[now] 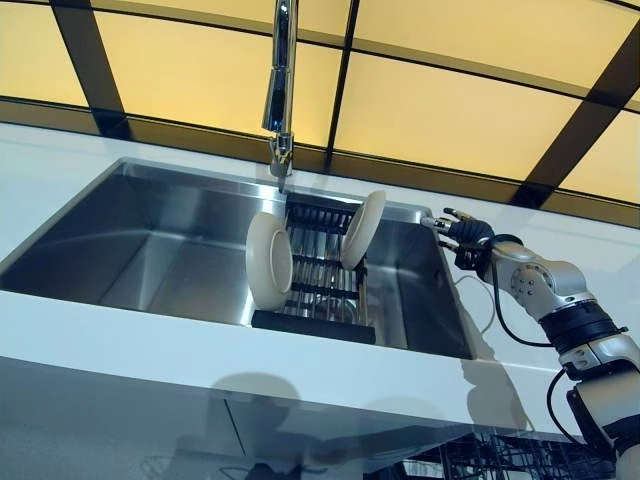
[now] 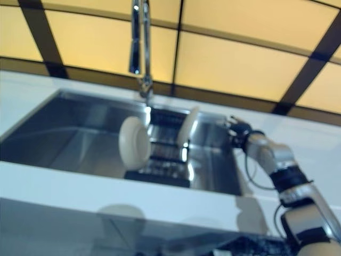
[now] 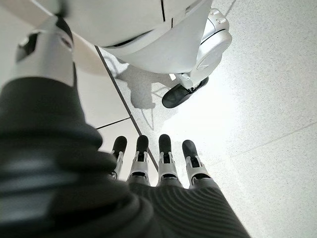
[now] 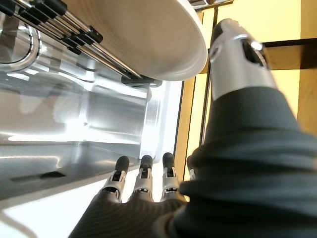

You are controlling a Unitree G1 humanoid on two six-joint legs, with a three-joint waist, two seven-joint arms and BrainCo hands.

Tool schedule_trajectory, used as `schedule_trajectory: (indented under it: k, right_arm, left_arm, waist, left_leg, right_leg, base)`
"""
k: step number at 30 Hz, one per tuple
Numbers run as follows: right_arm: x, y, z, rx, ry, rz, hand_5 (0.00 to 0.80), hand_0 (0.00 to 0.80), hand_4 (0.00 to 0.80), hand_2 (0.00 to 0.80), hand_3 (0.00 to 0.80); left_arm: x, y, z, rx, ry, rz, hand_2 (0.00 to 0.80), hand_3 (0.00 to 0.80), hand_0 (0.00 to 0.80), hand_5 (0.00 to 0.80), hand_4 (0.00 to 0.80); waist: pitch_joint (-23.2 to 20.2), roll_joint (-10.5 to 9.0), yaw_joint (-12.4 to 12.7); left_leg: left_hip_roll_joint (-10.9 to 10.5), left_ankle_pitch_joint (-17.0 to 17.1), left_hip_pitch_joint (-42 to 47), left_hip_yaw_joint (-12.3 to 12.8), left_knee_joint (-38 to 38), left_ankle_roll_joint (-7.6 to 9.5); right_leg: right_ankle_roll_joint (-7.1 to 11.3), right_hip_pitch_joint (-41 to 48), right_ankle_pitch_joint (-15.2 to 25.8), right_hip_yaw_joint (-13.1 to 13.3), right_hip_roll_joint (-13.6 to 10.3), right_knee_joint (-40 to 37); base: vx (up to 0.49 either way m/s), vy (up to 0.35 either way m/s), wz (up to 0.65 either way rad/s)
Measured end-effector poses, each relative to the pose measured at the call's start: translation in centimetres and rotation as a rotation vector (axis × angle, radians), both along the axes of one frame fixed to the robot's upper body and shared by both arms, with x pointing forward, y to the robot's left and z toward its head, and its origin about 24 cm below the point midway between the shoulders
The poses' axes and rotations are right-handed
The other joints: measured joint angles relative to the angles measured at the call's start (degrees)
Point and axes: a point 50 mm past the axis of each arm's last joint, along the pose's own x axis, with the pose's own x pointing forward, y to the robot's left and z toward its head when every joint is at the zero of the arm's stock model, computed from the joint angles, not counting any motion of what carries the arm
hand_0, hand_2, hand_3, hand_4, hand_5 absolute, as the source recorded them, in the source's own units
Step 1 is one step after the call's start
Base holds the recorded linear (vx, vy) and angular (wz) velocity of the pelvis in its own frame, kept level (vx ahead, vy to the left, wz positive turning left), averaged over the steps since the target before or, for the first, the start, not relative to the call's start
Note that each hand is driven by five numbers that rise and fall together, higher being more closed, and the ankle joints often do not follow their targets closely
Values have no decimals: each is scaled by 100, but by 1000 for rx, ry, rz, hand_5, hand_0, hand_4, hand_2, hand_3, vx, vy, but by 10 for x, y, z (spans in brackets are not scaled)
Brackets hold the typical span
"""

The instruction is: Take plates into dishwasher

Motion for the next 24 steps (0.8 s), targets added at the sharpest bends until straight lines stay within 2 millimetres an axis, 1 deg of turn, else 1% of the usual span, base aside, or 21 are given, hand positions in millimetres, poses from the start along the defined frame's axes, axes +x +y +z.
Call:
schedule_trajectory:
  k: [3, 8, 12, 24]
  right_arm:
    - [0, 4, -2, 0, 5, 14, 0, 0, 0, 0, 0]
    - [1, 8, -2, 10, -1, 27, 0, 0, 0, 0, 0]
    - [2, 16, -6, 22, 7, 50, 0, 0, 0, 0, 0]
    - [2, 19, -9, 14, 13, 66, 0, 0, 0, 0, 0]
  left_arm:
    - [0, -1, 0, -1, 0, 0, 0, 0, 0, 0, 0]
    - [-2, 0, -1, -2, 5, 2, 0, 0, 0, 0, 0]
    - [-3, 0, -1, -1, 9, 3, 0, 0, 0, 0, 0]
    - [-4, -1, -1, -6, 16, 3, 0, 0, 0, 0, 0]
  waist:
    - [-26, 2, 61]
    - [-92, 4, 94]
    - [-129, 6, 93]
    - [-155, 31, 111]
  left_leg:
    - [0, 0, 1, -7, 2, 0]
    - [-2, 1, 1, -21, 2, -1]
    - [-2, 1, 1, -28, 5, -1]
    - [-14, 2, 0, -65, 5, -1]
  right_leg:
    - [0, 8, 0, -8, -1, 0]
    - [1, 20, -1, -23, -4, 0]
    - [1, 27, -1, -30, -6, 0]
    - [10, 51, -7, -67, -21, -1]
  base:
    - [0, 0, 0]
    - [0, 0, 0]
    - [0, 0, 0]
    - [4, 10, 1]
